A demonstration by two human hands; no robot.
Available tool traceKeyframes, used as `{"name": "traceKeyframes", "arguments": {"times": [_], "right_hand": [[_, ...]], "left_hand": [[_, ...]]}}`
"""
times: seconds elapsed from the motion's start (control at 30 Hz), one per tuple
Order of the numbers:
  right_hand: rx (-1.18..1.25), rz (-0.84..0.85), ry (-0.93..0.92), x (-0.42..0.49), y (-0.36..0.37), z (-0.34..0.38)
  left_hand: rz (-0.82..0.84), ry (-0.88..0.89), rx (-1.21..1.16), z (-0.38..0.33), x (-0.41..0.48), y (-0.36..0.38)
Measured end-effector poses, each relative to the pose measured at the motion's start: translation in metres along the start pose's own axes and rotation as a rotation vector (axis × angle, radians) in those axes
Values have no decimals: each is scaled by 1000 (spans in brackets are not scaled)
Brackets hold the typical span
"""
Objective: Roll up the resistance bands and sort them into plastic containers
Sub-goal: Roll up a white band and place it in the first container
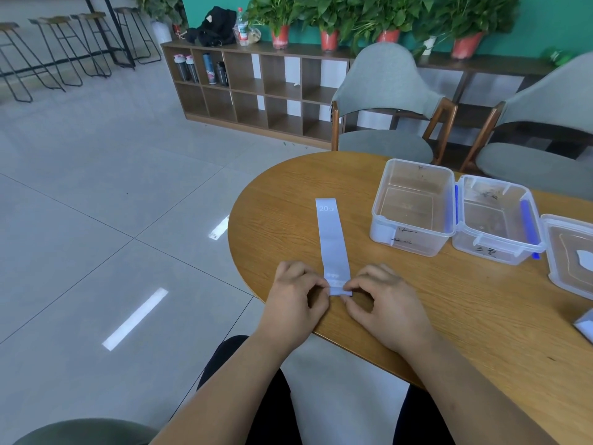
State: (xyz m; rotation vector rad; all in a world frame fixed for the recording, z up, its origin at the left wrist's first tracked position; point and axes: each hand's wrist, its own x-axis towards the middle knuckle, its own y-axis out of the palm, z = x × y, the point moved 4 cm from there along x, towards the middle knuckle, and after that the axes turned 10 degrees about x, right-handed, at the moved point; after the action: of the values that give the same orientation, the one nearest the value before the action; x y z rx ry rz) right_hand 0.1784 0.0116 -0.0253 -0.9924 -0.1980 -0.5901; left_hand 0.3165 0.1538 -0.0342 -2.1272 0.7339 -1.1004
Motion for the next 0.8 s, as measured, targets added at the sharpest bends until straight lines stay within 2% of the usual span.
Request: {"name": "traceKeyframes", "arguments": {"times": [0.57,0.8], "right_hand": [[4,8,6,1,1,-2],[-12,-12,-4,0,2,-3]], "left_hand": [[-9,77,-53,-2,-1,-1],[4,42,-21,0,-1,3]]}}
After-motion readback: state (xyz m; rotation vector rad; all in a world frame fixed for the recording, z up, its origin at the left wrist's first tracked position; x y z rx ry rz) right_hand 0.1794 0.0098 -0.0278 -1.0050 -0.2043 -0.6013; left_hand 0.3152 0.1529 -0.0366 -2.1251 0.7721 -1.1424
